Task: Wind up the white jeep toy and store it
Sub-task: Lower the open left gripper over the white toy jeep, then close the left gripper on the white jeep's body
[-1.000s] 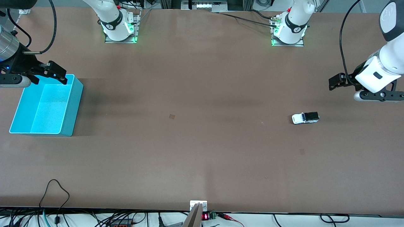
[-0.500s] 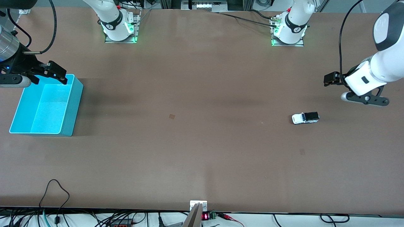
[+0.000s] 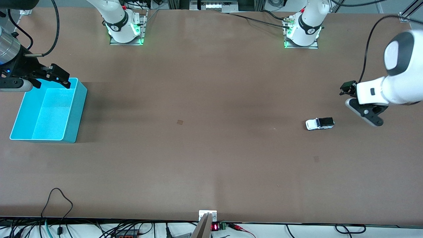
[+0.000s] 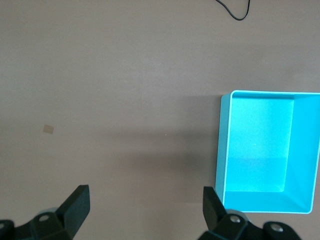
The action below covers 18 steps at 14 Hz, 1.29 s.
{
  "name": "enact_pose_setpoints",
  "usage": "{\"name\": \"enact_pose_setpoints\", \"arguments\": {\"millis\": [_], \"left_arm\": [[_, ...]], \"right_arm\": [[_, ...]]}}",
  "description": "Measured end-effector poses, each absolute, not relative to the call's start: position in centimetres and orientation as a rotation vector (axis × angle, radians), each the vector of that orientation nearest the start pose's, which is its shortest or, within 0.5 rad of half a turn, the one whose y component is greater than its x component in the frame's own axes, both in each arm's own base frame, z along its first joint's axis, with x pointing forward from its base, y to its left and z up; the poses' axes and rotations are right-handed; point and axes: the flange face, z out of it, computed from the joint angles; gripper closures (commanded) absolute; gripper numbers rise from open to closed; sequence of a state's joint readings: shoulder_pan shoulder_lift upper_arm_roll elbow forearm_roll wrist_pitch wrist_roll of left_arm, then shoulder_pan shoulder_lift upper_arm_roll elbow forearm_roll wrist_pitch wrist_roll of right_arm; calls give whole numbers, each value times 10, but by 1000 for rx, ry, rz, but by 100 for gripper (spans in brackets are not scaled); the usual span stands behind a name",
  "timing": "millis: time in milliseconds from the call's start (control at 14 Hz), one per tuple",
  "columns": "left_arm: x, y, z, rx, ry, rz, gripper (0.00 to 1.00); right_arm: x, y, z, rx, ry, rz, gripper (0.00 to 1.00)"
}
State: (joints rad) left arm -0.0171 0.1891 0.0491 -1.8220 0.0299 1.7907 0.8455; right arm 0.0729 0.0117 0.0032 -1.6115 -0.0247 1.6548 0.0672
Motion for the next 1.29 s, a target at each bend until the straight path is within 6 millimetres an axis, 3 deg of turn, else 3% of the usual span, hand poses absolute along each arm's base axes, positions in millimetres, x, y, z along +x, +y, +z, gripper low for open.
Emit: {"name": "enact_pose_setpoints", "arguments": {"millis": [214, 500, 857, 1286], "left_arm": [[582, 20, 353, -2730, 1649, 256, 0], [565, 16, 293, -2503, 1875, 172, 0], [549, 5, 254, -2319, 2003, 110, 0], [548, 4, 213, -2300, 2035, 107, 0]], "right_arm": [[564, 41, 606, -3163, -17, -52, 0], [564, 41, 606, -3163, -17, -52, 0], [564, 41, 606, -3164, -17, -51, 0], [564, 41, 606, -3164, -17, -50, 0]]}}
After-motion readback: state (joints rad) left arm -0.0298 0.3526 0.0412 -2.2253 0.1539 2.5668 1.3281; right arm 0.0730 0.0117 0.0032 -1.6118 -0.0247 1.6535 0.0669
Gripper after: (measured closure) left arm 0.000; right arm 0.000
